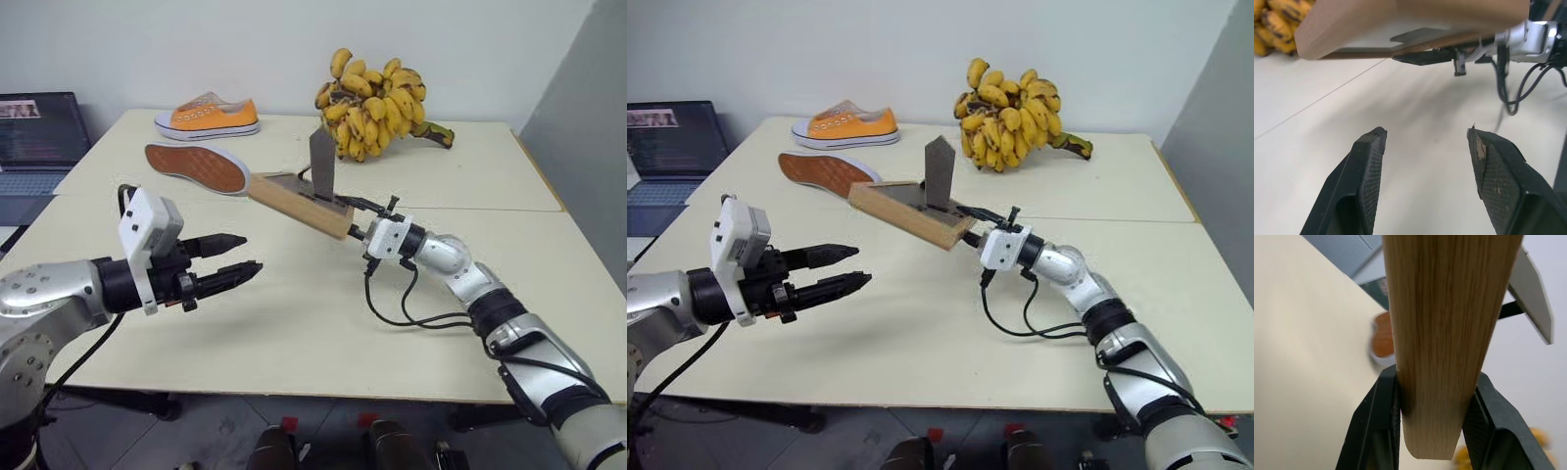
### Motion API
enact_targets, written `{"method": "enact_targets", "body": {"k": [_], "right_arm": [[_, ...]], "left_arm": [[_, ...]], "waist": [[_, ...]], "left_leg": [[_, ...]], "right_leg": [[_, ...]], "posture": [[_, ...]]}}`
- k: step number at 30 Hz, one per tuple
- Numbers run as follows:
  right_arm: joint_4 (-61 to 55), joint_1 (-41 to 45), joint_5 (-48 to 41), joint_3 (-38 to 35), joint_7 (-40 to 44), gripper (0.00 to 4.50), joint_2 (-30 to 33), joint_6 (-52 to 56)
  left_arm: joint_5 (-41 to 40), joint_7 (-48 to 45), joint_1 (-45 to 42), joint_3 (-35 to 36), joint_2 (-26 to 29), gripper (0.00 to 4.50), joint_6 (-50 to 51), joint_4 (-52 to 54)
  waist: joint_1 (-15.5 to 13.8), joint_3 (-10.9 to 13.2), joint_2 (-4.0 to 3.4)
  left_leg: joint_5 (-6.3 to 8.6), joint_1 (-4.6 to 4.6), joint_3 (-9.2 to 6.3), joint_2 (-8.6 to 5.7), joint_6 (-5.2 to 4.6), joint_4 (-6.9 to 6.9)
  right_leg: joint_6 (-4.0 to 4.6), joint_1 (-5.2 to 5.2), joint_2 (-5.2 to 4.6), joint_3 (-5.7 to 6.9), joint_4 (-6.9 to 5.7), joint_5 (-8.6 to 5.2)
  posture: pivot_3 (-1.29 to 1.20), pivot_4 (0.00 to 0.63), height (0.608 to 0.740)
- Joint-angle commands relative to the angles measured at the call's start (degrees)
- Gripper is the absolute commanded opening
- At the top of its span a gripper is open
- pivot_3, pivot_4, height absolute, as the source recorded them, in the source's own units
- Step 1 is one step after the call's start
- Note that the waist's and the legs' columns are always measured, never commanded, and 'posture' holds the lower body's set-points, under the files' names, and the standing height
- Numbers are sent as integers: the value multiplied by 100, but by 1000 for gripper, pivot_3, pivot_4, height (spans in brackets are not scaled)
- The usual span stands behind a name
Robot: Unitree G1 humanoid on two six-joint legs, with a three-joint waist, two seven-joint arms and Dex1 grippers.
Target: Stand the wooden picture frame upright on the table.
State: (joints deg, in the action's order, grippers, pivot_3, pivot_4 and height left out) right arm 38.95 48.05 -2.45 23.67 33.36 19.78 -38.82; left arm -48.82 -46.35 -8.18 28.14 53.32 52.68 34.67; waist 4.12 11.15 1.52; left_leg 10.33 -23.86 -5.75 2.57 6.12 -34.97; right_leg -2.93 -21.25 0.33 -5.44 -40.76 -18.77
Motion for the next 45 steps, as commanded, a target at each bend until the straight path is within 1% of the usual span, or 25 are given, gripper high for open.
{"method": "enact_targets", "body": {"k": [1,5,7,11,14,18,20,21,26,29,32,34,37,39,42,45], "right_arm": [[-674,-251,-1293,-429,1248,1453,-187,1580],[-1069,-608,-1852,-626,1856,1453,-331,3064],[-1199,-767,-2056,-753,1982,1453,-394,3713],[-1331,-883,-2333,-1082,2019,1453,-563,4682],[-1385,-923,-2410,-1265,2013,1453,-665,5108],[-1495,-993,-2370,-1446,1950,1453,-779,5395],[-1546,-1015,-2339,-1517,1912,1979,-816,5480],[-1587,-1033,-2291,-1529,1898,2071,-822,5489],[-1789,-1129,-2041,-1523,1798,3322,-800,5464],[-2004,-1261,-1968,-1549,1718,3322,-712,5508],[-2425,-1491,-1854,-1562,1666,3322,-472,5591],[-2821,-1692,-1747,-1560,1635,3322,-178,5708],[-3535,-2063,-1455,-1509,1722,3322,473,5701],[-4062,-2298,-1415,-1610,1788,3322,938,5834],[-4980,-2513,-1793,-2065,1827,3322,1562,6383],[-5761,-2500,-2288,-2533,1646,3322,1862,7095]], "left_arm": [[-36,239,265,507,-23,2818,-132,349],[-163,461,531,731,-59,2818,-48,512],[-233,555,591,776,-46,2818,-21,567],[-318,747,544,702,-29,2818,-23,539],[-381,848,447,614,9,2818,-14,489],[-500,950,164,500,57,2818,32,334],[-536,992,60,444,76,2842,53,280],[-545,1010,26,410,80,2842,52,266],[-434,1023,-50,208,110,2842,-67,273],[-417,1050,-210,74,11,2842,-192,148],[-504,1113,-402,-34,-159,2842,-280,33],[-521,1098,-474,-142,-228,2842,-322,12],[-517,1132,-599,-345,-357,2842,-369,-68],[-443,1093,-672,-513,-406,2842,-419,-133],[-383,996,-790,-688,-440,2842,-488,-250],[-322,926,-907,-790,-413,2842,-533,-396]], "waist": [[-41,0,0],[-71,1,-2],[-73,1,-2],[-71,2,-3],[-70,2,-3],[-69,2,-3],[-68,2,-3],[-69,2,-3],[-67,2,-3],[-68,2,-3],[-89,2,-3],[-97,2,-3],[-105,3,-5],[-100,3,-4],[-100,4,-5],[-68,5,-7]], "left_leg": [[0,0,1,0,0,0],[0,-2,2,4,0,2],[1,-1,3,7,0,4],[1,-1,5,8,0,5],[1,-1,6,9,0,6],[1,-2,7,10,1,8],[1,-2,8,10,1,8],[2,-2,9,10,1,8],[2,-1,9,11,1,9],[2,-2,11,11,1,10],[2,-3,9,10,1,10],[2,-5,11,9,1,10],[3,-5,12,8,2,11],[3,-6,12,9,2,12],[3,-6,13,9,1,12],[3,-3,14,12,1,12]], "right_leg": [[0,-3,0,-1,1,0],[4,-11,5,-2,-2,-3],[6,-13,8,-2,-3,-5],[8,-15,10,-4,-4,-6],[7,-19,13,-5,-4,-6],[7,-19,15,-5,-2,-7],[7,-19,15,-6,-2,-7],[7,-19,15,-6,-2,-7],[7,-20,16,-6,-1,-7],[6,-20,16,-8,0,-7],[6,-19,16,-7,1,-8],[6,-19,15,-8,5,-8],[5,-19,14,-9,8,-8],[3,-19,14,-8,11,-9],[-14,-20,15,-11,12,-19],[-15,-19,17,-13,11,-19]], "posture": [[0,150,740],[0,150,740],[0,150,740],[0,150,740],[0,150,740],[0,150,740],[0,150,740],[0,150,740],[0,150,740],[0,150,740],[0,150,740],[0,150,740],[0,150,740],[0,150,740],[0,150,740],[0,150,740]]}}
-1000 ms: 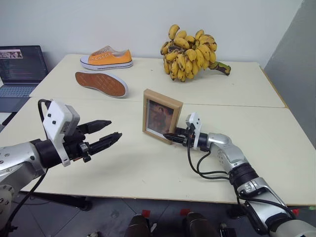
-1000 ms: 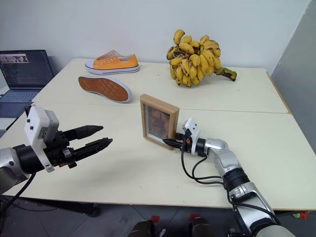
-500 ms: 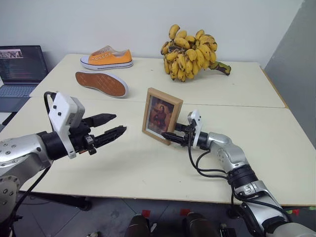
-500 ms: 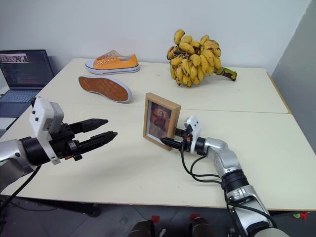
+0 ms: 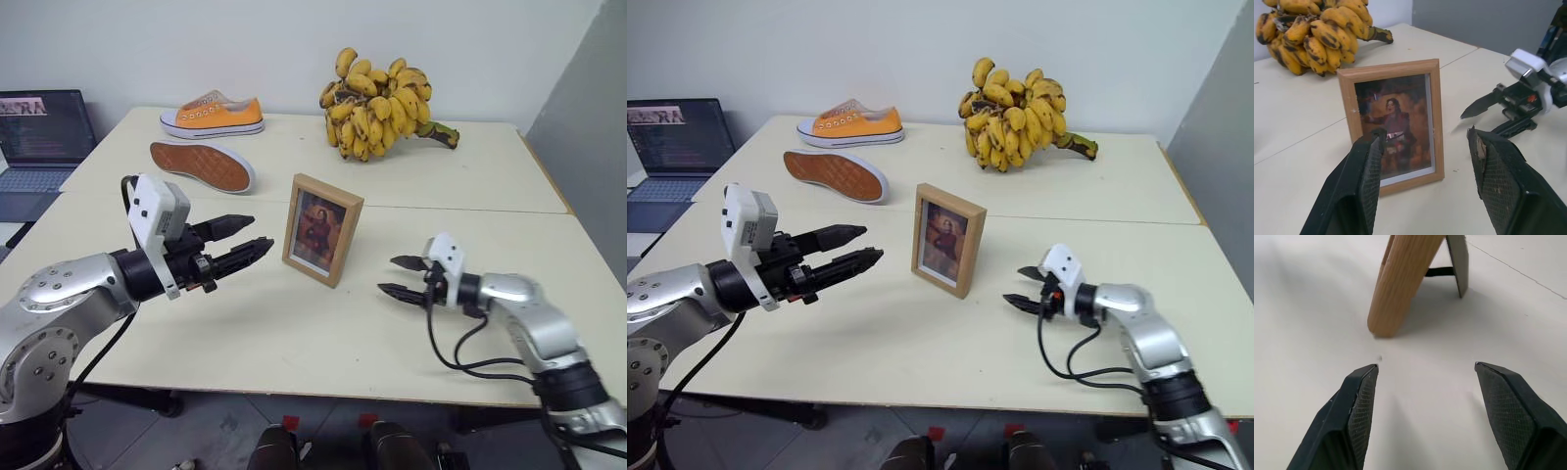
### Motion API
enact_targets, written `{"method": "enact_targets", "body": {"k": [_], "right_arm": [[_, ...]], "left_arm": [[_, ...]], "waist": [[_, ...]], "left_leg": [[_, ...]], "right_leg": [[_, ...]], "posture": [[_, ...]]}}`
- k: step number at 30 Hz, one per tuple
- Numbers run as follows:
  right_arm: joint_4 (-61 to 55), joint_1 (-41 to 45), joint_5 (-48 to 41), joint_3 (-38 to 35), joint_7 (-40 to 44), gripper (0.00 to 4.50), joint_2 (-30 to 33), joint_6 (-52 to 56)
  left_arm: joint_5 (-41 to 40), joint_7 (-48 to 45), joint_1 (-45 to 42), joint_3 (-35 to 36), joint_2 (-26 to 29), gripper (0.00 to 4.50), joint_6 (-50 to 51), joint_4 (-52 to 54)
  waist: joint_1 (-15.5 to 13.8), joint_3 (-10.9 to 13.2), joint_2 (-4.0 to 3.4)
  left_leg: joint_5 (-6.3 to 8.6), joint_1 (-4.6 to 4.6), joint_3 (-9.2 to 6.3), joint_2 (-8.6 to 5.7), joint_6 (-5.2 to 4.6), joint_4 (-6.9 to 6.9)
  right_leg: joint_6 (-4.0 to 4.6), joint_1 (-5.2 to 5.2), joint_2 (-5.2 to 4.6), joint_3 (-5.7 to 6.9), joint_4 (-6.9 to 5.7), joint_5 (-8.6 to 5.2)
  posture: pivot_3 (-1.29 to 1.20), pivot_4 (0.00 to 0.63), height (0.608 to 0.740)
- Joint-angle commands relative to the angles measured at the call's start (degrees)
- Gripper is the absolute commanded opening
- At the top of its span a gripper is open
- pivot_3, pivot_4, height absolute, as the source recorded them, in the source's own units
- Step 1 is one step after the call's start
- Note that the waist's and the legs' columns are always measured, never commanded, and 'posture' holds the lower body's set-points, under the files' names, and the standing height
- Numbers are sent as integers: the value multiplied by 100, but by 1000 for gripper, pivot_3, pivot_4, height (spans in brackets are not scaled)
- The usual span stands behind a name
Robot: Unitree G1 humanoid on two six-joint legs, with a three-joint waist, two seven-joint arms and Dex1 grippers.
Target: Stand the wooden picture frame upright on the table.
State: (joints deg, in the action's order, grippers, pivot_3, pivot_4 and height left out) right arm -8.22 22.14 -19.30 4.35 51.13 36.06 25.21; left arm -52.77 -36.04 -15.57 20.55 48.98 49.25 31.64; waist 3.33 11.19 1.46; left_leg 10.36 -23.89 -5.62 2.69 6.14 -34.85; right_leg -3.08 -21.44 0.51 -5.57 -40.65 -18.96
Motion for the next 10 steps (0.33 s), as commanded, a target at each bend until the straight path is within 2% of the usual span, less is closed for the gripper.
{"method": "enact_targets", "body": {"k": [1,6,10], "right_arm": [[-1265,130,-772,-735,-224,3322,279,945],[-1925,328,-1404,-1033,-828,3322,101,1902],[-2204,238,-1596,-1027,-1116,3322,-18,2189]], "left_arm": [[86,-129,-210,-61,31,2842,-192,-148],[145,-188,-350,-227,32,2842,-211,-269],[578,-142,-427,-560,81,2842,-304,-344]], "waist": [[14,0,0],[-5,1,1],[-9,1,2]], "left_leg": [[0,0,0,0,0,2],[0,-2,-3,3,0,1],[0,-6,-2,1,0,1]], "right_leg": [[-1,-3,1,-2,-1,-1],[0,-1,5,0,1,-3],[0,-1,4,0,8,-3]], "posture": [[0,150,740],[0,150,740],[0,150,740]]}}
